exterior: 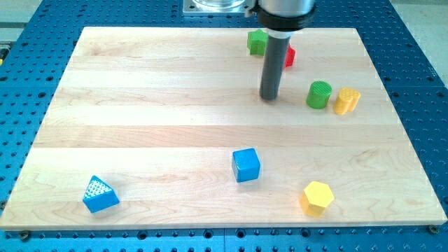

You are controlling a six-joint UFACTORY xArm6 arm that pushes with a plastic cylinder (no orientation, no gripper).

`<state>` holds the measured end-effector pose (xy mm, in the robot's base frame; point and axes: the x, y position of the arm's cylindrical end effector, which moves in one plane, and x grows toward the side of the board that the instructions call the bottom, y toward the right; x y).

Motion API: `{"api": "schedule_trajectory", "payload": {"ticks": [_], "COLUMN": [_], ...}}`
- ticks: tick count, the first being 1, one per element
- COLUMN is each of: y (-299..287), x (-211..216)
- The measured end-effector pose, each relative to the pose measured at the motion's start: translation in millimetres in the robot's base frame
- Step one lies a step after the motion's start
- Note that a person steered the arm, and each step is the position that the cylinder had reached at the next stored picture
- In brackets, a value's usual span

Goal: Push the red star and the green star into the green circle

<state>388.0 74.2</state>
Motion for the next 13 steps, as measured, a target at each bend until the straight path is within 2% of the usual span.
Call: {"api": "schedule_trajectory", "payload": {"ticks": [2,4,5,6,7,9,10,11,12,13], "y": [-82.5,-82.6,-74.3,-35.3,22.6,90.8,96.8,101.0,102.6,80.1], "x": [-39.2,-122.9,-145.5,-153.6,-151.0,-107.2,-91.9,-58.1,-42.1,-42.4]}}
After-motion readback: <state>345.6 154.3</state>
